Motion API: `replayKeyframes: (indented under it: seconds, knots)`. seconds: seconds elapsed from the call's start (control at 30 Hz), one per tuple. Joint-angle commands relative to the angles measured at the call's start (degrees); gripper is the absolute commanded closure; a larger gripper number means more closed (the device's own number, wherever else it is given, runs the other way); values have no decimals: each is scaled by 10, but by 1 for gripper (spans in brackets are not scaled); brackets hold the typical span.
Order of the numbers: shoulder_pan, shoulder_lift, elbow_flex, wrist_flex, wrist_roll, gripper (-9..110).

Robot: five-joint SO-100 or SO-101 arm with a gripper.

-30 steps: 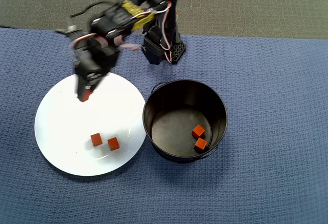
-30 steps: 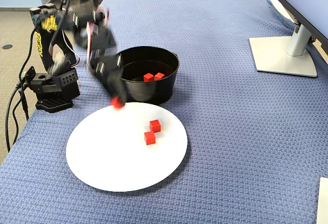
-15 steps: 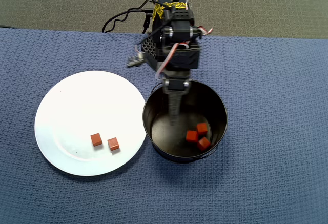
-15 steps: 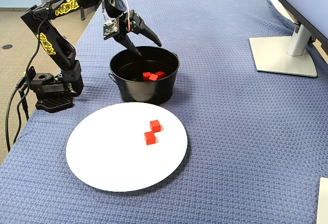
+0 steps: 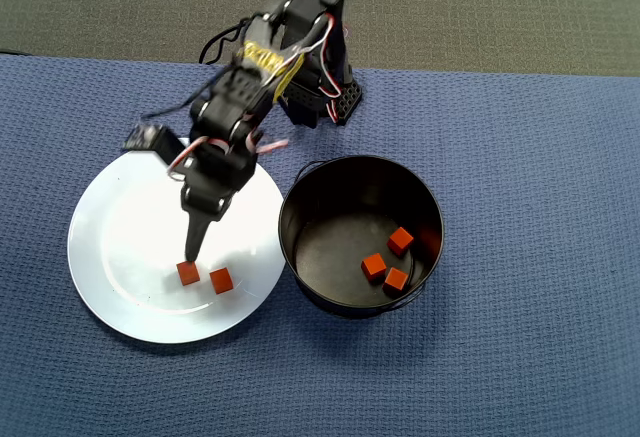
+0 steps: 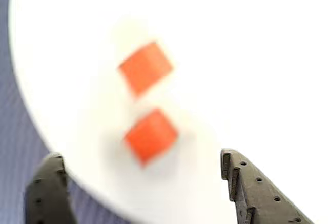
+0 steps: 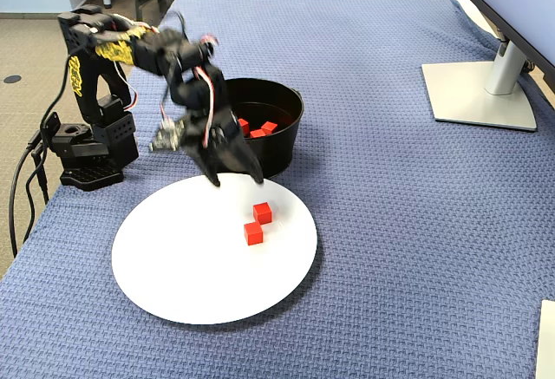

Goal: Pick up the red cubes from the white plate and place them in the black recipient

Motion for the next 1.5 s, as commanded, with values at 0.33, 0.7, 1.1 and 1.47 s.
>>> replayKeyframes:
  seconds: [0.33, 0.7, 1.1, 1.47]
  knots:
    - [-57, -124, -116, -7, -158, 66]
    - [-81, -209, -169, -26, -162, 69]
    - [-76, -243, -213, -27, -162, 79]
    - [-68, -255, -227, -27, -169, 83]
